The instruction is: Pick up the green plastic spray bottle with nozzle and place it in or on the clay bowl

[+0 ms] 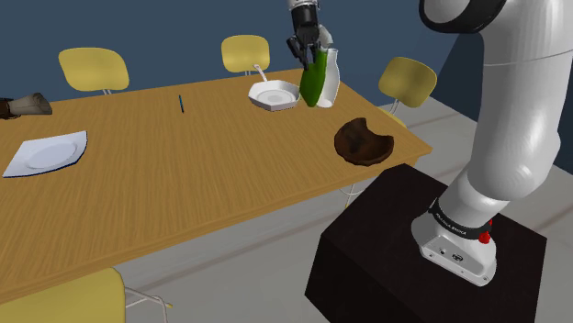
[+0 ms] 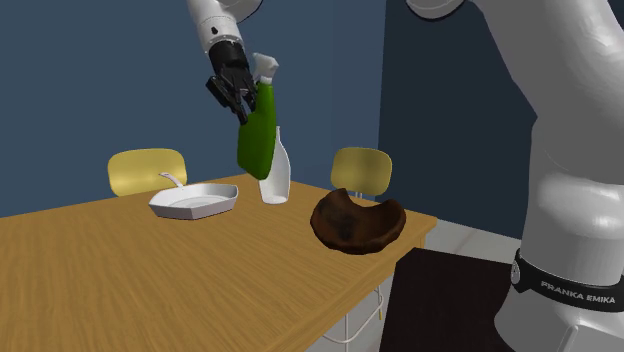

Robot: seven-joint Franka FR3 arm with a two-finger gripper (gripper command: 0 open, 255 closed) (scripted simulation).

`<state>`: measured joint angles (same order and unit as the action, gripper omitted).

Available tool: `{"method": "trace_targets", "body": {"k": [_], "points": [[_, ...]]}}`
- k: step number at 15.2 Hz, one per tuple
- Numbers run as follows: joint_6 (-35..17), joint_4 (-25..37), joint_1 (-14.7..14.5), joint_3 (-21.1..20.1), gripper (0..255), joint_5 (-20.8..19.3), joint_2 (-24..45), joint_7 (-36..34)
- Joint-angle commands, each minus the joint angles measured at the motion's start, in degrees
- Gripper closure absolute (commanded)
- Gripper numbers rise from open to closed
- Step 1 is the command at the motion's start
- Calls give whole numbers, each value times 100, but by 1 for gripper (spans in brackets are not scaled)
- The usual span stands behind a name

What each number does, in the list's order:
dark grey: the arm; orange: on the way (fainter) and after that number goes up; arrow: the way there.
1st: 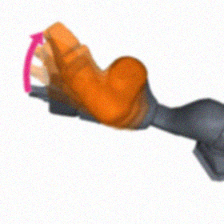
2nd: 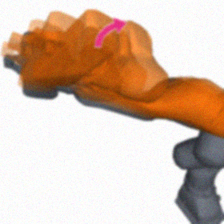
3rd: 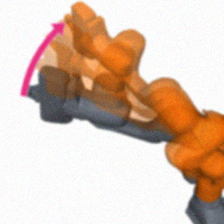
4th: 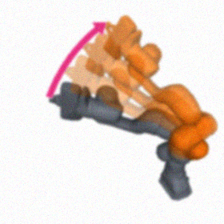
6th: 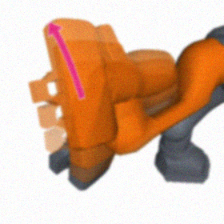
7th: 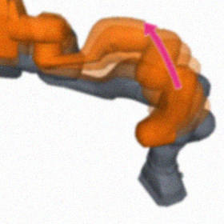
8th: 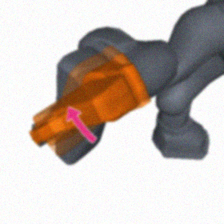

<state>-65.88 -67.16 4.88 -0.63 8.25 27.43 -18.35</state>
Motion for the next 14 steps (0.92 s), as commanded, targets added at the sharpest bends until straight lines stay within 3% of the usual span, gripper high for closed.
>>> {"method": "trace_targets", "body": {"k": [1, 6, 14], "points": [[103, 113, 2, -2, 255, 5, 12, -16], [-481, -1849, 167, 120, 255, -131, -1322, 375], [-892, -3976, 446, 371, 255, -443, -2989, 956]]}}
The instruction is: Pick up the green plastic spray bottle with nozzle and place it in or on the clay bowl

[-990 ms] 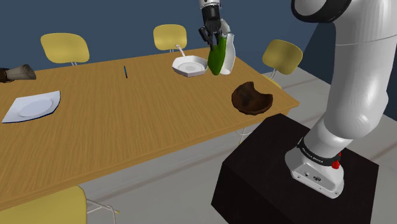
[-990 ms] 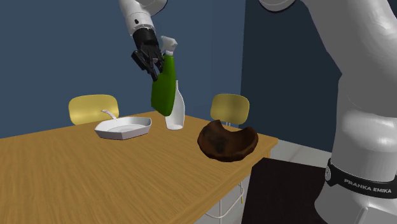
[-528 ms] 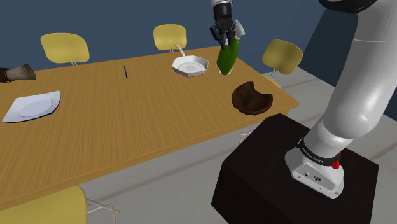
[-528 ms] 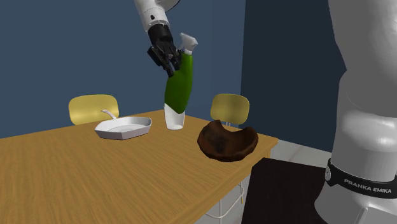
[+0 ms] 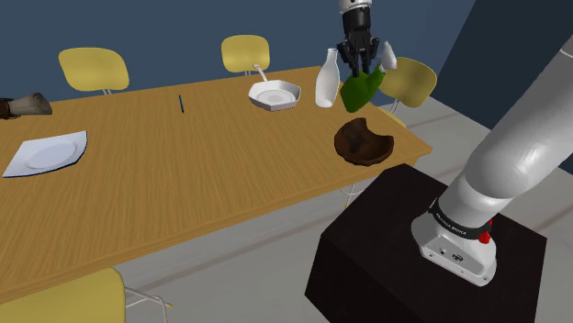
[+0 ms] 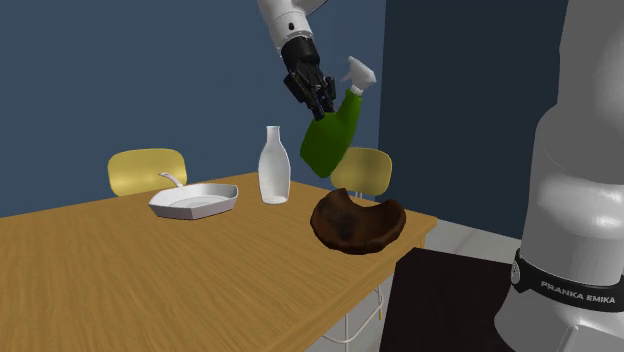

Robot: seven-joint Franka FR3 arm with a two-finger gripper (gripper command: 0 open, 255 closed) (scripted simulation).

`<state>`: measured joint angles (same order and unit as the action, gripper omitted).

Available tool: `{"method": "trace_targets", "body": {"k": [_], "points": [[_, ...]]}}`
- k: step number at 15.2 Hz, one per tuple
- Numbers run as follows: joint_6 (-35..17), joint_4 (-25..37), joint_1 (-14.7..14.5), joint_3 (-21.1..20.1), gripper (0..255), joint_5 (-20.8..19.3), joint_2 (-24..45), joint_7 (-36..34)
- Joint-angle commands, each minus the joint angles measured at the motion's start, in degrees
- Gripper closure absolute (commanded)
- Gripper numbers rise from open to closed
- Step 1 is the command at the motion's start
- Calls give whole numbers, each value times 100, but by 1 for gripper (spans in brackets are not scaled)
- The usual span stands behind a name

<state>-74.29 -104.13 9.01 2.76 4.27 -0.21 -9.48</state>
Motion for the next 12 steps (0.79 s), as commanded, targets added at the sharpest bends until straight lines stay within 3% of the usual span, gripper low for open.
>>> {"method": "trace_targets", "body": {"k": [1, 3, 12], "points": [[-75, -497, 70, 70, 255, -94, -414, 142], [-111, -983, 161, 167, 255, -227, -856, 317], [-799, -1577, 161, 171, 255, -228, -761, 349]]}}
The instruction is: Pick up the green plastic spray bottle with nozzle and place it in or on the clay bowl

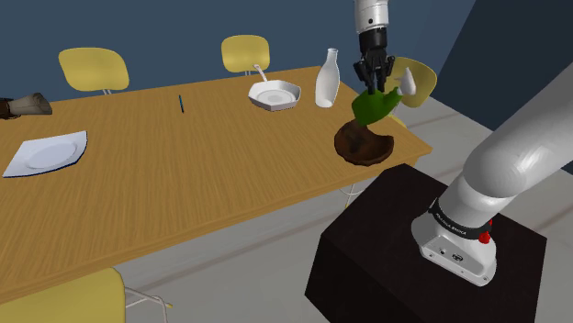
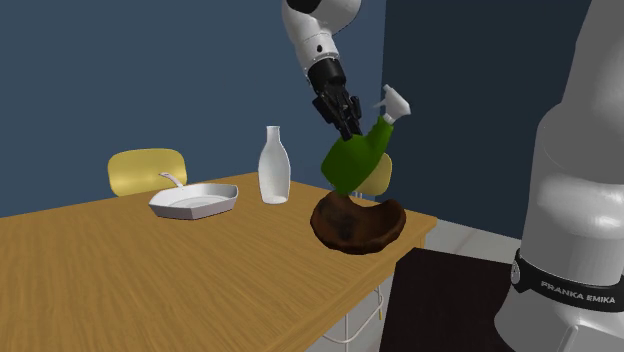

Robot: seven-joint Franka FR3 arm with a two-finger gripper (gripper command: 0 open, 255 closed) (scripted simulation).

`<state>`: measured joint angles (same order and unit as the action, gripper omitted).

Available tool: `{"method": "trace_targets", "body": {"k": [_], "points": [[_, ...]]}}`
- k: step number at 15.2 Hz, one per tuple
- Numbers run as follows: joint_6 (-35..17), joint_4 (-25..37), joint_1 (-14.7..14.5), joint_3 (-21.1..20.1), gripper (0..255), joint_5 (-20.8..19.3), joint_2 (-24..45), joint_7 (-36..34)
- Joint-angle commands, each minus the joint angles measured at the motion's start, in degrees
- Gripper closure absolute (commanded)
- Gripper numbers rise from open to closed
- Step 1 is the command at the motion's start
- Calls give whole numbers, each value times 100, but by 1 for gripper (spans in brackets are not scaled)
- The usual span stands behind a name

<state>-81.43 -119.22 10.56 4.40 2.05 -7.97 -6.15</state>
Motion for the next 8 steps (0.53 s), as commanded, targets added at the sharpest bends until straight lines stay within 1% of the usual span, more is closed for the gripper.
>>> {"method": "trace_targets", "body": {"k": [1, 5, 8], "points": [[-162, -128, 6, 7, 255, -6, 32, 19], [-434, -333, 6, 9, 255, -4, 100, 33], [-434, -331, 6, 9, 255, -4, 101, 33]]}}
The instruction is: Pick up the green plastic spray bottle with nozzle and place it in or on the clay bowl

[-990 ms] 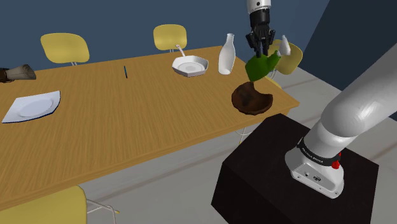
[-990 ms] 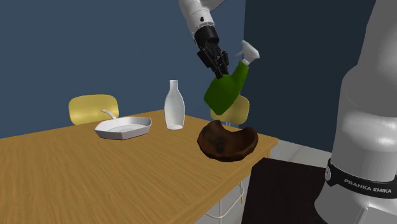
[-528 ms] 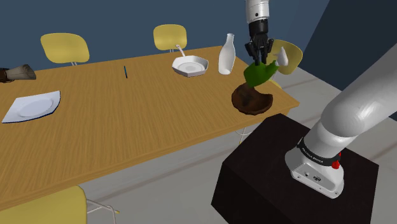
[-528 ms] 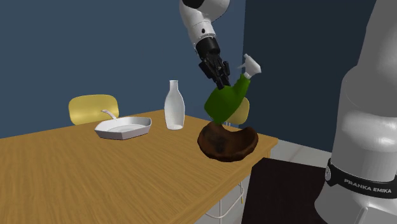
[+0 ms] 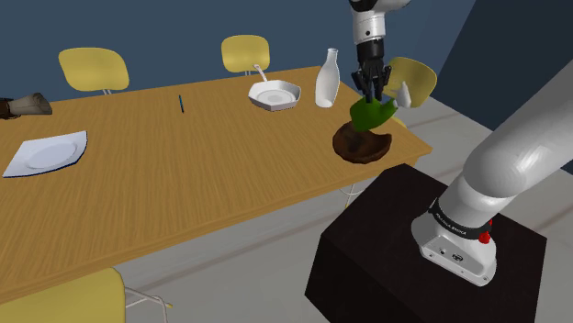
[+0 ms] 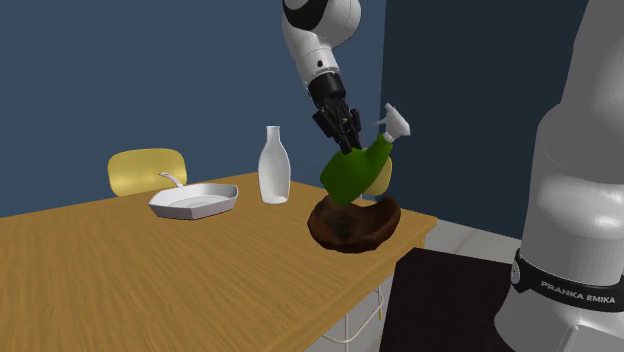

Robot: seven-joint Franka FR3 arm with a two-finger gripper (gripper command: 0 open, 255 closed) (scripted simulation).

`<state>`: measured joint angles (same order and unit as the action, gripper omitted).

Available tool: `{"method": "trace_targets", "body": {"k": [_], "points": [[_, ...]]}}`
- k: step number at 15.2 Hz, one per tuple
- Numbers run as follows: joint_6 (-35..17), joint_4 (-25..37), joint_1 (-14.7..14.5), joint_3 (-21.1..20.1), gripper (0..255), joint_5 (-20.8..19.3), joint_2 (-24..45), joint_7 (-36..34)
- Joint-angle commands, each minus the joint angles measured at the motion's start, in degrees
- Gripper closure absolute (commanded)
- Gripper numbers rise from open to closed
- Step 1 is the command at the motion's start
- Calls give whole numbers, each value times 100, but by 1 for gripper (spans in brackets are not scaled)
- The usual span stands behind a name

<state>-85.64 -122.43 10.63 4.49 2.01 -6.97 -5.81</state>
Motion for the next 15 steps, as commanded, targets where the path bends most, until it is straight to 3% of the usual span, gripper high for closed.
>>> {"method": "trace_targets", "body": {"k": [1, 4, 5, 10, 14, 15], "points": [[-13, -10, -1, -1, 255, 1, 2, -1], [-13, -10, -1, -1, 255, 1, 2, -1], [-13, -9, -1, -1, 0, 1, 2, -1], [-13, -9, -1, -1, 0, 1, 2, -1], [671, 970, 11, 19, 0, 7, 300, 14], [671, 970, 11, 19, 0, 7, 300, 14]]}}
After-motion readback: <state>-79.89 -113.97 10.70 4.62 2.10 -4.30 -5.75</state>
